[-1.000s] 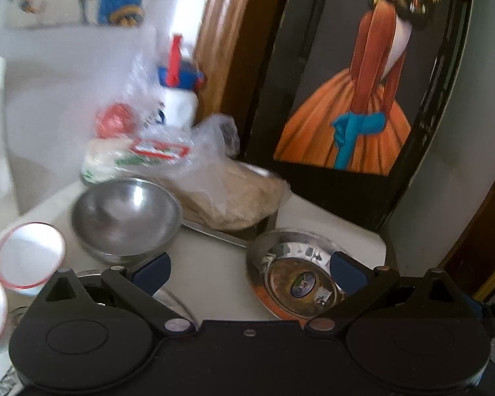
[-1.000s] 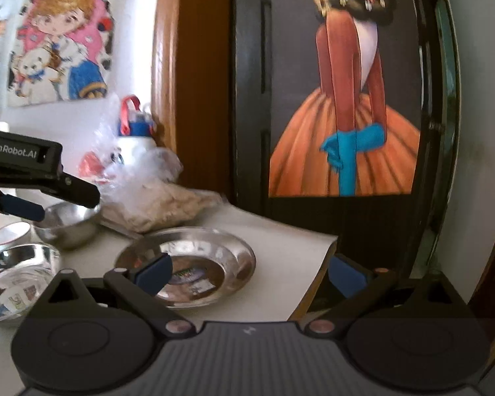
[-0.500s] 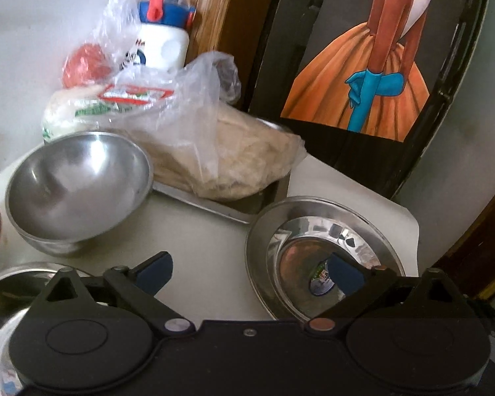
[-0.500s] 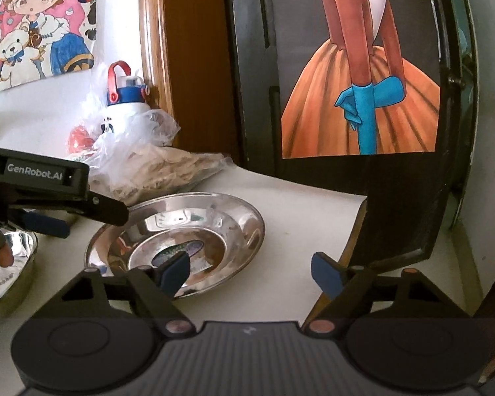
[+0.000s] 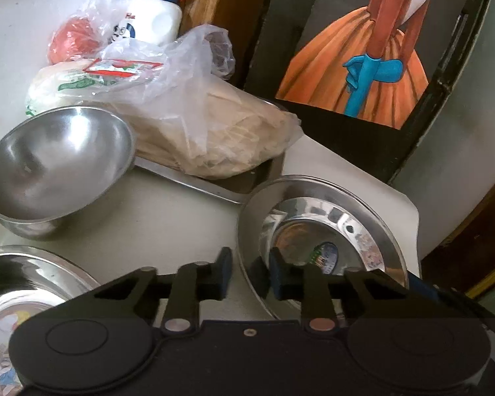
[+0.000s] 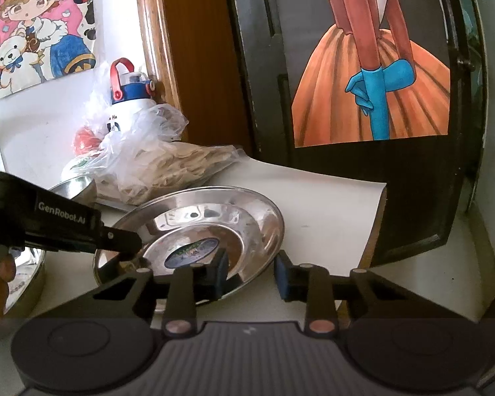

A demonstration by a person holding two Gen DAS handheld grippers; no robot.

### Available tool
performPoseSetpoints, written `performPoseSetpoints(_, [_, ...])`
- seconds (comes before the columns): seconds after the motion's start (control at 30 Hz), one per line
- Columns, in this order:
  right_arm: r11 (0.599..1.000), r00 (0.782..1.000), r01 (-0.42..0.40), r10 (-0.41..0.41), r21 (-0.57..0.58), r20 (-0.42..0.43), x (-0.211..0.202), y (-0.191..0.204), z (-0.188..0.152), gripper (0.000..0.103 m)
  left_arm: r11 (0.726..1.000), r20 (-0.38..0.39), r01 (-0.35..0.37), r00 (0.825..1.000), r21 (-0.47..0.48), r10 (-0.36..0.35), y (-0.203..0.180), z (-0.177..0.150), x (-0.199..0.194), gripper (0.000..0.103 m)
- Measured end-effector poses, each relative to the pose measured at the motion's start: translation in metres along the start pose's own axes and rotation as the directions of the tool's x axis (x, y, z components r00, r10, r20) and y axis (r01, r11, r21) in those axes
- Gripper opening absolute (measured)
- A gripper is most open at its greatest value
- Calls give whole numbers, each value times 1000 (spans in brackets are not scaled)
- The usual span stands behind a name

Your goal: Organize plates and bowls

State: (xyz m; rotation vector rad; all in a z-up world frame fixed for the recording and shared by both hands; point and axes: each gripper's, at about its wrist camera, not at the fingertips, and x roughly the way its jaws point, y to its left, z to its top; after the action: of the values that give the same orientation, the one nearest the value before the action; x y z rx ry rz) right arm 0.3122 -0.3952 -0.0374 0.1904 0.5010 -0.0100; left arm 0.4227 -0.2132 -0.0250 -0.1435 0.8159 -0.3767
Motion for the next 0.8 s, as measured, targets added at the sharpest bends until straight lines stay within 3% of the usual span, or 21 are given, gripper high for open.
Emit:
performPoseSetpoints(0.4, [999,1000,8,-9,35,27,-23,-5,-3,29,999,27,4,1000,39,-5,-12,-9,-13,20])
performPoseSetpoints(0.8, [1000,995,29,-28,-7,92,-80,12,8,29,998,93,49,994,50,-54,-25,-21,-65,20])
